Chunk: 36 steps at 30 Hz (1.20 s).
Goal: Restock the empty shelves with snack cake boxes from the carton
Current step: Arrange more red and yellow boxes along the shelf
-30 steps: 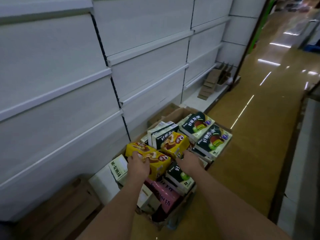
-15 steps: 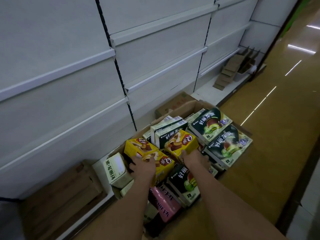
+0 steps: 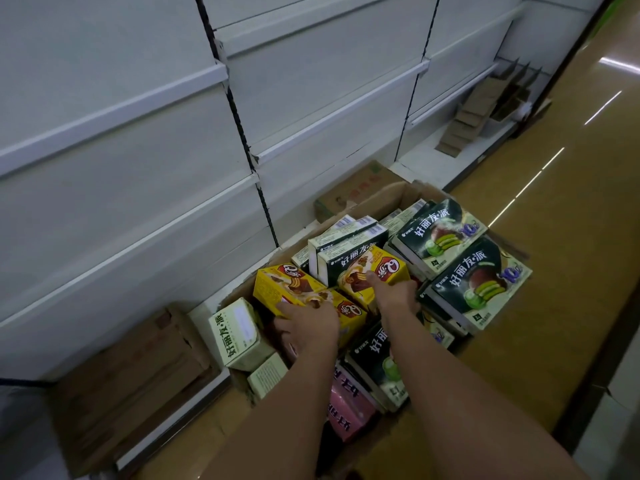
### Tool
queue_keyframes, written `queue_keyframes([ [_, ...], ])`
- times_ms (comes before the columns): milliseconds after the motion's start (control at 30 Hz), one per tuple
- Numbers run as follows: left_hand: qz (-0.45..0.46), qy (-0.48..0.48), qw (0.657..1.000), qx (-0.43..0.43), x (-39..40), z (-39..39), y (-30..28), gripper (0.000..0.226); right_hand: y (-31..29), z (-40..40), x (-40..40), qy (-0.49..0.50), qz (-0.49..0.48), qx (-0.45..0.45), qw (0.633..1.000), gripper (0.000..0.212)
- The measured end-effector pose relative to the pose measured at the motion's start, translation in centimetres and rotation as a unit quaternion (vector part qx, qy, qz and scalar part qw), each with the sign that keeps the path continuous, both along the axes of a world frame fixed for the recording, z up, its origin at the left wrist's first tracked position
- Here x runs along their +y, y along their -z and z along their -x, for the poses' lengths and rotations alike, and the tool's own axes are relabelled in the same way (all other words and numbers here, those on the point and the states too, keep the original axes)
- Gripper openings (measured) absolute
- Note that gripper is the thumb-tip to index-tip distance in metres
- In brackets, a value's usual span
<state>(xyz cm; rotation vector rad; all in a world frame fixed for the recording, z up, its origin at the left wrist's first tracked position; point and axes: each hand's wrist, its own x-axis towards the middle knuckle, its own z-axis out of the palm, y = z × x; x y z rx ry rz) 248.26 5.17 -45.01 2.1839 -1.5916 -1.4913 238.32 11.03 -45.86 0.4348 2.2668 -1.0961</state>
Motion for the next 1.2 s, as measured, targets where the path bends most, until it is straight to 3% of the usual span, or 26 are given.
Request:
queue_keyframes([
  [133, 0.015, 0.004, 1.000, 0.023, 0.1, -0.9, 0.4, 0.085, 0.5, 0.7, 0.1, 0.071, 0.020, -0.054, 0.996, 0.103],
  [267, 0.028, -0.004, 0.997, 0.070, 0.5, -1.8, 0.7, 0.091, 0.1, 0.3, 0.6, 0.105, 0.055, -0.047, 0.992, 0.089],
  [400, 0.046, 0.000, 0.993, 0.107, 1.0, -2.9, -0.2, 0.100, -1.2, -1.0, 1.0, 0.141, 0.166, 0.016, 0.976, 0.078],
  [533, 0.077, 0.005, 0.988, 0.134, 1.0, -4.4, -1.8, 0.076, -3.7, -2.3, 2.1, 0.187, 0.224, 0.045, 0.956, 0.078],
  [667, 0.102, -0.021, 0.975, 0.196, 0.4, -4.6, -3.7, 0.044, -7.2, -3.3, 4.1, 0.280, 0.312, -0.005, 0.908, 0.059],
  [833, 0.119, -0.060, 0.958, 0.255, 0.7, -2.5, -7.5, 0.043, -11.4, -5.0, 6.9, 0.240, 0.513, -0.063, 0.822, 0.033],
  [933, 0.057, 0.004, 0.957, 0.285, 2.2, -0.8, -9.3, 0.050, -13.0, -6.1, 7.9, 0.211, 0.540, -0.083, 0.811, 0.037],
  [1033, -0.048, 0.094, 0.934, 0.340, 3.9, 0.0, -10.5, 0.044, -14.5, -6.2, 9.8, 0.212, 0.540, -0.081, 0.810, 0.045],
  [1167, -0.135, 0.235, 0.906, 0.326, 6.0, 0.6, -11.7, 0.089, -16.2, -5.8, 15.0, 0.177, 0.565, -0.056, 0.804, 0.041],
  [1200, -0.140, 0.264, 0.899, 0.320, 6.7, 0.7, -12.0, 0.094, -16.5, -5.8, 16.4, 0.160, 0.571, -0.047, 0.804, 0.048],
])
